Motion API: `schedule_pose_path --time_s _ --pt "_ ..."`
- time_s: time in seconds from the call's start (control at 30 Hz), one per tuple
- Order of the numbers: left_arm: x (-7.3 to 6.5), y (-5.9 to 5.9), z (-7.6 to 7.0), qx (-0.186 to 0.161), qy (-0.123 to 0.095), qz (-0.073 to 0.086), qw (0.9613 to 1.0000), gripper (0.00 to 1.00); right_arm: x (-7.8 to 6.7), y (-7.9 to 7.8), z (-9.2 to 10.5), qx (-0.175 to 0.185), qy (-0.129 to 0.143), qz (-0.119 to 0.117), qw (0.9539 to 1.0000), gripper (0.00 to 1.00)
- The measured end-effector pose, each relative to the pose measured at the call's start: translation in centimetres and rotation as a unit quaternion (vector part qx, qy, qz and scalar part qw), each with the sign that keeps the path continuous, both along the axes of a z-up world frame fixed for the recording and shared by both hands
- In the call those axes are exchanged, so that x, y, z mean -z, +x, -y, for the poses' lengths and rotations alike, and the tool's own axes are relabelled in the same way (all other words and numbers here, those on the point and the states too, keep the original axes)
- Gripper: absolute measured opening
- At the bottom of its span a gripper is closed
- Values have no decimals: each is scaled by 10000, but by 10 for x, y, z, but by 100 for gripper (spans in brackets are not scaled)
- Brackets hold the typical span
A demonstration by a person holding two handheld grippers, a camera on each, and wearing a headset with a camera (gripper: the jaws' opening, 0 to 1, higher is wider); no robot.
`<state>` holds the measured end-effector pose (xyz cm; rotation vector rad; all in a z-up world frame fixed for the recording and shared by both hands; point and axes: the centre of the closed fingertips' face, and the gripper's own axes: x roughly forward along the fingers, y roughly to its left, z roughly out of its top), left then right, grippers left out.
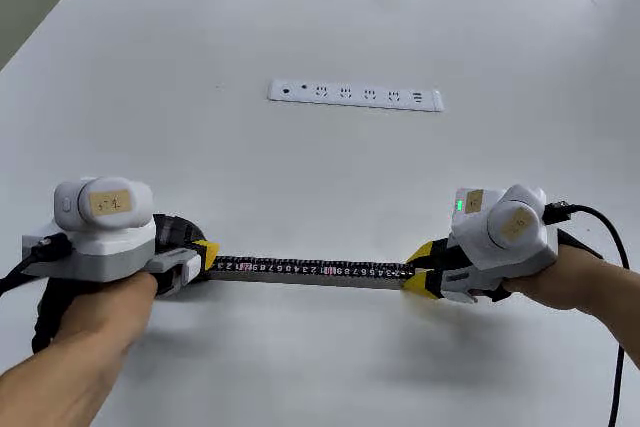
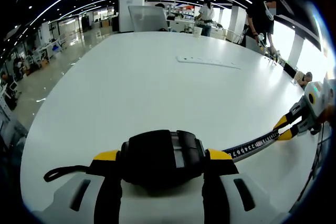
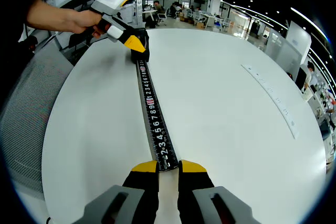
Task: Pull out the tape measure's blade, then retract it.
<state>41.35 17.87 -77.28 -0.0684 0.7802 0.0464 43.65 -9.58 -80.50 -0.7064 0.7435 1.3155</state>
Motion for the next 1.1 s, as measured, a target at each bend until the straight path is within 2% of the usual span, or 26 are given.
schedule_pose_path --time_s 0.4,0.53,1.1 --pt "0 0 0 11 -38 7 10000 56 0 0 0 -7 -30 -9 10000 9" --pt "-1 0 0 21 -50 65 10000 56 -1 -1 0 -13 -48 -2 10000 9" --pt "-1 0 0 39 -80 43 10000 56 0 -1 0 -35 -101 2 9999 9"
